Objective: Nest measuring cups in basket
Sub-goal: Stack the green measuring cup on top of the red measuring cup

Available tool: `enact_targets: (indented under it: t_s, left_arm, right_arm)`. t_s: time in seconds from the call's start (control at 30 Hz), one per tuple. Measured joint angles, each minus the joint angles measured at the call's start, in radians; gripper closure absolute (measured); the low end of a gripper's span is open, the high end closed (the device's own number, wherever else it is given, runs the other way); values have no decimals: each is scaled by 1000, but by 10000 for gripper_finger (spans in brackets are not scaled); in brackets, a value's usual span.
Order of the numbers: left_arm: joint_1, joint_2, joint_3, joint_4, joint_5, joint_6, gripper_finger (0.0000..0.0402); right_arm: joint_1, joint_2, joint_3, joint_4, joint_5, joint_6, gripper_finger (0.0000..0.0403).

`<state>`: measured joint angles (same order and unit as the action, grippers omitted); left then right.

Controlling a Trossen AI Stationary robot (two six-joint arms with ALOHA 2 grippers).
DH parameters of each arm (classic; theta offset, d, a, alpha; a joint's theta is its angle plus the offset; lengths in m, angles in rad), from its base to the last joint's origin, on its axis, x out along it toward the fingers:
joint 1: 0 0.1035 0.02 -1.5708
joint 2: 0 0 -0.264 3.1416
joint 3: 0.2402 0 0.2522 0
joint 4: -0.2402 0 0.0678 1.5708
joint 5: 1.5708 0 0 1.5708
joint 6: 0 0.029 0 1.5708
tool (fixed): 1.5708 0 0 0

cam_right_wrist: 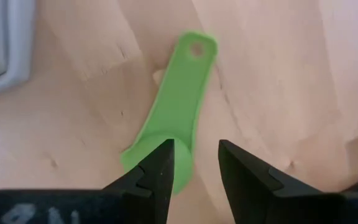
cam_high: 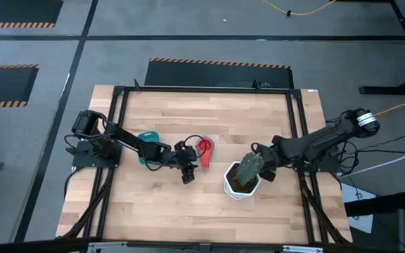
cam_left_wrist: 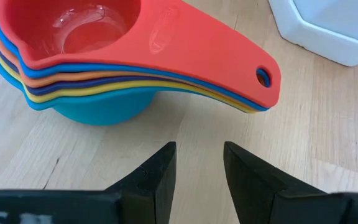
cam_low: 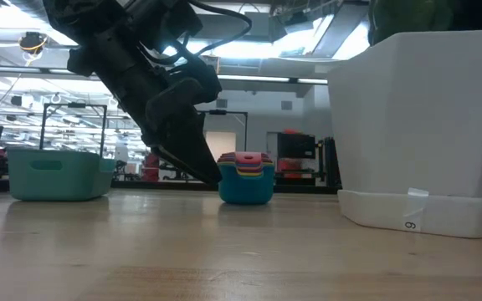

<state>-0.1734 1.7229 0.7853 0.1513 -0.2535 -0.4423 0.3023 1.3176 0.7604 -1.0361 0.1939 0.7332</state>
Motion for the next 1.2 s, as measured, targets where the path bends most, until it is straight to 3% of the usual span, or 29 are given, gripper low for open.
enact_targets:
  t_s: [0.33, 0.57, 0.93, 1.2]
  left_arm:
    - [0, 0, 0, 0, 0, -1, 273]
    - [0, 0, 0, 0, 0, -1, 273]
    - [0, 0, 0, 0, 0, -2, 273]
    - [0, 0, 0, 0, 0, -3, 273]
  right_arm:
    - [-147, -225, 2, -72, -13, -194, 273]
    - [-326, -329, 2, -37, -84, -407, 273]
    - [-641, -257, 2, 83, -427, -838, 273]
    - [-748, -115, 2, 92, -646, -1081, 273]
